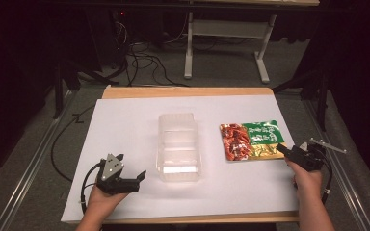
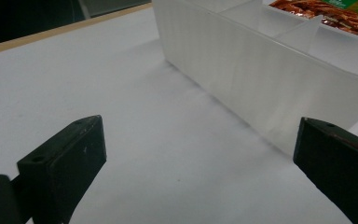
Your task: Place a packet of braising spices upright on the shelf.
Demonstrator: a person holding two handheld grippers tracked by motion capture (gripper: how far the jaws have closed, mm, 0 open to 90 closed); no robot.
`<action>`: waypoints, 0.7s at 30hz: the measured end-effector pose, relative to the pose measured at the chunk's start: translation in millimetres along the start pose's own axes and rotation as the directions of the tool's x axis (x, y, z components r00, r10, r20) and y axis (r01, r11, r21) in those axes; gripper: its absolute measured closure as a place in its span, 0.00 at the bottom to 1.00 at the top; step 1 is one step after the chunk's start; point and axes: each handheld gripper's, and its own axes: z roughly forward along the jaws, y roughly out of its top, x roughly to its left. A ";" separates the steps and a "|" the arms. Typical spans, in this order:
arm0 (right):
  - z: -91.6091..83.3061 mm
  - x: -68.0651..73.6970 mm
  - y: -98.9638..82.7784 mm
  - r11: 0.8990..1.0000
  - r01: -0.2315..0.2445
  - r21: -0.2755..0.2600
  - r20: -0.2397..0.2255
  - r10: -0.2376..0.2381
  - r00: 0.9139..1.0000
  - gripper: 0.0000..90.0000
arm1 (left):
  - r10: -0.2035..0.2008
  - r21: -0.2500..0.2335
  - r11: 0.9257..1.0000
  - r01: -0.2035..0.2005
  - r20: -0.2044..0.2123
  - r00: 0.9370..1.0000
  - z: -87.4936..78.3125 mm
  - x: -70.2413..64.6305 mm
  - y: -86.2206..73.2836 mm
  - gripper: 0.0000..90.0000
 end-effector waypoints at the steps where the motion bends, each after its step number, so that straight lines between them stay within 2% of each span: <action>1: -0.3 -0.1 0.0 1.000 -0.004 0.003 -0.002 0.004 1.000 0.23 | -0.003 0.000 1.000 0.003 0.000 1.000 0.0 -0.3 -0.1 0.03; 5: -1.2 -1.0 1.4 1.000 -0.012 0.002 -0.006 0.012 1.000 0.24 | -0.009 0.000 1.000 0.009 0.002 1.000 1.1 -3.3 1.0 0.03; 10: -0.2 -2.4 2.7 0.999 -0.028 0.020 -0.010 0.029 1.000 0.26 | 0.013 0.004 1.000 -0.013 0.001 1.000 1.9 -7.6 2.1 0.03; 17: 4.1 -6.1 2.9 0.996 -0.076 0.034 -0.016 0.077 0.997 0.27 | 0.007 -0.012 1.000 -0.007 -0.001 1.000 -1.6 -5.3 1.2 0.03; 21: 6.0 -5.8 1.7 0.995 -0.084 0.058 -0.013 0.085 0.996 0.28 | -0.001 -0.027 1.000 0.001 0.001 1.000 -3.3 -4.1 1.4 0.03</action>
